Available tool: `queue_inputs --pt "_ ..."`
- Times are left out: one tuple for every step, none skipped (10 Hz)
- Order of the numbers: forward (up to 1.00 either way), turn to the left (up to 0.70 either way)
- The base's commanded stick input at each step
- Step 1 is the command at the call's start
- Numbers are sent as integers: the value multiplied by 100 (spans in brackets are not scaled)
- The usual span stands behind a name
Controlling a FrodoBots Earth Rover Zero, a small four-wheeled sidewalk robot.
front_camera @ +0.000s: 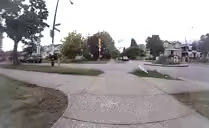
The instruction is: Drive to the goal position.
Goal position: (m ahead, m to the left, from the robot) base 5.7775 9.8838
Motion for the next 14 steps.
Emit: queue_inputs --pt "70 0" --pt "70 0" --pt "70 0" --pt "70 0" --pt "70 0" --pt "70 0" --pt "70 0" --pt "70 0" --pt "70 0" --pt "70 0" --pt "70 0" --pt "70 0" --pt "70 0" --pt "70 0"
